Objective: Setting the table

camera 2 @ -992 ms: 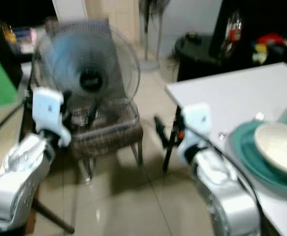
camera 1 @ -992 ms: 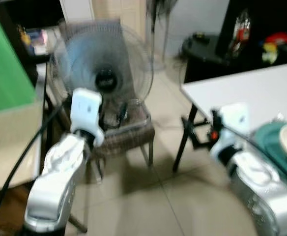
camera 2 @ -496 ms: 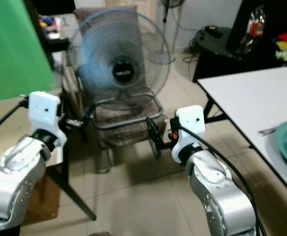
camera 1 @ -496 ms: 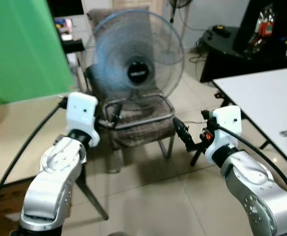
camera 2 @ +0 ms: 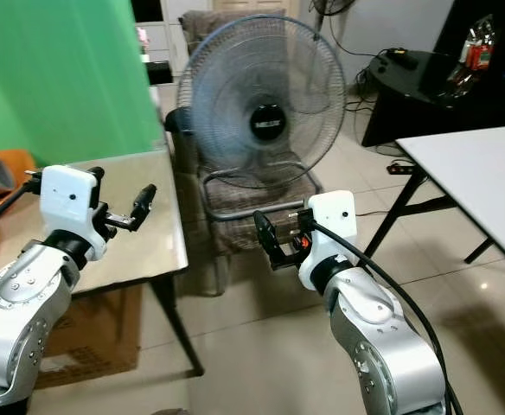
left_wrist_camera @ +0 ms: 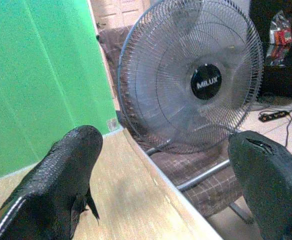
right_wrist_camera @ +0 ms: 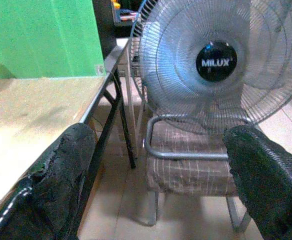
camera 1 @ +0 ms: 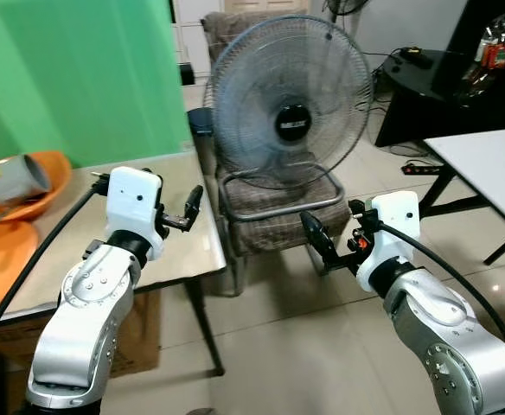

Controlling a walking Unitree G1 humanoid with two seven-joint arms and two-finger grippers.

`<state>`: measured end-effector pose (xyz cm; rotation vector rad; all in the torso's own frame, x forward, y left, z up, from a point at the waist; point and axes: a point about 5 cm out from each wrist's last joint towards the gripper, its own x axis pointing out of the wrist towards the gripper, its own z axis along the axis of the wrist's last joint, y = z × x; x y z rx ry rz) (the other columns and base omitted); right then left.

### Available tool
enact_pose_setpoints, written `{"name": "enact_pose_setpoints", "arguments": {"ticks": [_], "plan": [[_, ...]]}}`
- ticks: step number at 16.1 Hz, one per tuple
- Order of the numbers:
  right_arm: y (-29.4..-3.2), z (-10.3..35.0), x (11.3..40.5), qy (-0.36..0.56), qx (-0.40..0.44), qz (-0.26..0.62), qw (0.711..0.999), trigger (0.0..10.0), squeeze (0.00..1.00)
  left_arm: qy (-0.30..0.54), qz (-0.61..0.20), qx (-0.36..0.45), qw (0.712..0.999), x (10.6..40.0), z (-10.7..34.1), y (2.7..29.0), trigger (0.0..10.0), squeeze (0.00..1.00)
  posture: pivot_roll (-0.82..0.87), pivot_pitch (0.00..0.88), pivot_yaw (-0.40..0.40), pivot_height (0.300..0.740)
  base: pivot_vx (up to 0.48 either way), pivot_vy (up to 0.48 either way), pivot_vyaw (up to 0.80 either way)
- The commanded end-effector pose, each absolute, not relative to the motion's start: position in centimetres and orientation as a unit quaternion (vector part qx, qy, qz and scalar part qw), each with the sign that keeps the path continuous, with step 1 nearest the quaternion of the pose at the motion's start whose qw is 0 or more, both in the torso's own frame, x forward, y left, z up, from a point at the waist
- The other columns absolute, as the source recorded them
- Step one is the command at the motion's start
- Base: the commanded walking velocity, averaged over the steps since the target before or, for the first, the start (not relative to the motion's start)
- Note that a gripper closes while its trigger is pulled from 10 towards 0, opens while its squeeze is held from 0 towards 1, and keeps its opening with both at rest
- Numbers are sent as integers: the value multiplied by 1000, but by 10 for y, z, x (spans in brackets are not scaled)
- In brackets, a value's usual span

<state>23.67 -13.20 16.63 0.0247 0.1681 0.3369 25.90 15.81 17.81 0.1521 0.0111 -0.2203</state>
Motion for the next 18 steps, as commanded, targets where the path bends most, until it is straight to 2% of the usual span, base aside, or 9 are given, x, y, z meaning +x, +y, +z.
{"name": "enact_pose_setpoints", "arguments": {"ticks": [1,14,16,18], "plan": [[-135,166,238,83,12,161,983,10000,0,0,-123,79,989,259,180,153,10000,0,89,0,34,740,0,352,0],[-132,164,238,81,-2,180,980,10000,0,-1,-125,86,988,257,180,154,10000,0,103,0,25,740,0,351,0],[-131,164,239,84,-16,187,979,10000,0,-8,-112,113,987,260,182,157,10000,0,105,0,25,740,0,-126,0],[-131,162,240,89,-19,186,978,10000,0,-7,-104,109,989,260,182,159,10000,0,105,0,27,740,0,-480,756]]}}
